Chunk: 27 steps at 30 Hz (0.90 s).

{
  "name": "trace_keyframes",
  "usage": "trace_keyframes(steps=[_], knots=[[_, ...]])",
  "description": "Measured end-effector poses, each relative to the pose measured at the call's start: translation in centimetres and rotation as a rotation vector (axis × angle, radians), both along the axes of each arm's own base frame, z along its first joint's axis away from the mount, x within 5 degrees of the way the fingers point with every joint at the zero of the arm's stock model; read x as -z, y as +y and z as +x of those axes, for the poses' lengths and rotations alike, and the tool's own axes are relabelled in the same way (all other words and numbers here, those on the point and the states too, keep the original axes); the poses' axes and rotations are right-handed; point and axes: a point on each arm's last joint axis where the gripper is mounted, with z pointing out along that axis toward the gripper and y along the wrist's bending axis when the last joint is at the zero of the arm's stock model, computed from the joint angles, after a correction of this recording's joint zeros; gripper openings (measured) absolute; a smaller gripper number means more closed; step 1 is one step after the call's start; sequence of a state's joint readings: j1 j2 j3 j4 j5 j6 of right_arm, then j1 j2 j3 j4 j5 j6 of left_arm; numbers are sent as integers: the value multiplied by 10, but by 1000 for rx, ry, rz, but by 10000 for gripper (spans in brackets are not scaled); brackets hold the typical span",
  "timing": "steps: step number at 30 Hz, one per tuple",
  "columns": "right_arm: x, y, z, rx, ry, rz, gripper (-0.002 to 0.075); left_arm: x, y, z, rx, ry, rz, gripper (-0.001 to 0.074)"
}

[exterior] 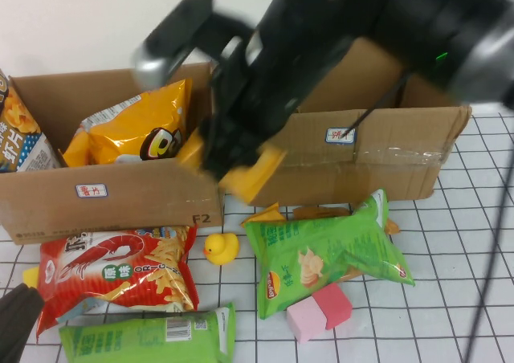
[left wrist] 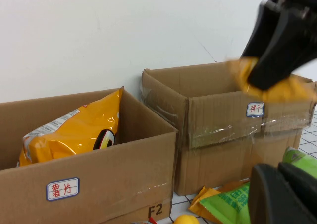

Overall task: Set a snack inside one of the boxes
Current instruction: Place the biscuit in the biscuit box

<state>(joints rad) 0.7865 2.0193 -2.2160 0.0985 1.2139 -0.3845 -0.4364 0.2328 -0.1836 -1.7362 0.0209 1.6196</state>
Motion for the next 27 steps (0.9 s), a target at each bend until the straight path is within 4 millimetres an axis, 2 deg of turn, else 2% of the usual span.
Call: trace_keyframes(steps=[4, 7, 12, 16, 18, 21, 23, 25, 27], knots=[[-13, -27, 19, 175, -182, -115, 353, 0, 0, 0, 0, 0, 0, -1], [-11, -44, 50, 312, -272, -82, 353, 0, 0, 0, 0, 0, 0, -1], [8, -77, 108, 475, -296, 66, 353, 0, 0, 0, 0, -1, 2, -1], [27, -99, 141, 553, -261, 177, 358, 0, 0, 0, 0, -1, 2, -1], [37, -109, 154, 590, -232, 219, 416, 0, 0, 0, 0, -1, 2, -1], [45, -122, 163, 630, -188, 252, 534, 0, 0, 0, 0, -1, 2, -1], [48, -129, 165, 649, -150, 250, 558, 0, 0, 0, 0, -1, 2, -1], [47, -136, 161, 657, -106, 222, 533, 0, 0, 0, 0, -1, 2, -1], [39, -142, 152, 634, -75, 177, 421, 0, 0, 0, 0, -1, 2, -1]])
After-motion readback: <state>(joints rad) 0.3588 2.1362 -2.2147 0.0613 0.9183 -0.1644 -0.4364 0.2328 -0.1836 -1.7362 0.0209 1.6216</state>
